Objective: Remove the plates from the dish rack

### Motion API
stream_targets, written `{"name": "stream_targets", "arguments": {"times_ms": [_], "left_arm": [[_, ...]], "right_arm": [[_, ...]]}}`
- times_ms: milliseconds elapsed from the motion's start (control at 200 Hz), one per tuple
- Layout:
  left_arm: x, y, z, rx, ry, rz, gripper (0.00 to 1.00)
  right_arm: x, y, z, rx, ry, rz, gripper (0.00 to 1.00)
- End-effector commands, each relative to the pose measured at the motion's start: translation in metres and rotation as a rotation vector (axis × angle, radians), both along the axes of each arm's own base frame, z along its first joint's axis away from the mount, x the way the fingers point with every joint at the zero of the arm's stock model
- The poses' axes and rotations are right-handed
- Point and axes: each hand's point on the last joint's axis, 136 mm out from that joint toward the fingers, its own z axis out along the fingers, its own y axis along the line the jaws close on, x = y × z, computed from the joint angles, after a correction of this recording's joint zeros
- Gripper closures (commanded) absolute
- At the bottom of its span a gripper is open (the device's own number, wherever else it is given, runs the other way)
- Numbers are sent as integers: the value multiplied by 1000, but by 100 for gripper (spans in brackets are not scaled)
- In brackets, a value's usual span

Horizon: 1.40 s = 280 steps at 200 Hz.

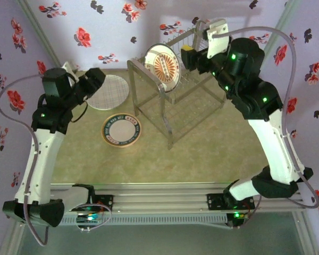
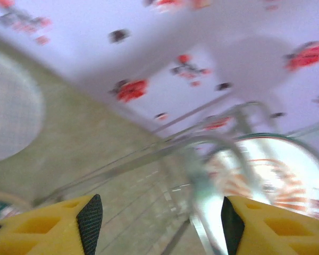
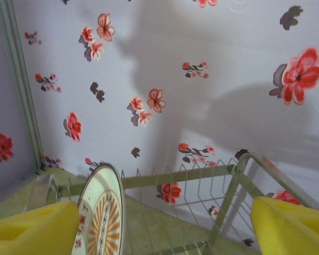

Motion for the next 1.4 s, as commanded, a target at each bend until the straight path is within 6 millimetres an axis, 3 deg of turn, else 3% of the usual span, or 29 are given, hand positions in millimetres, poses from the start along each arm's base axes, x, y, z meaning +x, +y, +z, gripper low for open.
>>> {"name": "stream_targets", "arguments": {"times_ms": [0, 140, 360, 630, 1040, 1395], "left_arm": [[-23, -34, 90, -29, -325, -152, 37], [-47, -54, 133, -48, -478, -239, 38], [-67, -68, 155, -50, -561, -300, 39], [-74, -76, 159, -53, -583, -320, 40], [-82, -78, 168, -21, -620, -295, 40], [-82, -79, 168, -20, -616, -291, 40]], "right_arm": [[11, 17, -15, 102, 129, 82, 15], [22, 25, -33, 81, 186, 92, 15], [35, 38, -65, 24, 291, 116, 18], [45, 43, -95, -17, 385, 122, 27], [54, 52, -115, -18, 448, 160, 47], [60, 59, -124, -11, 477, 181, 55]]}}
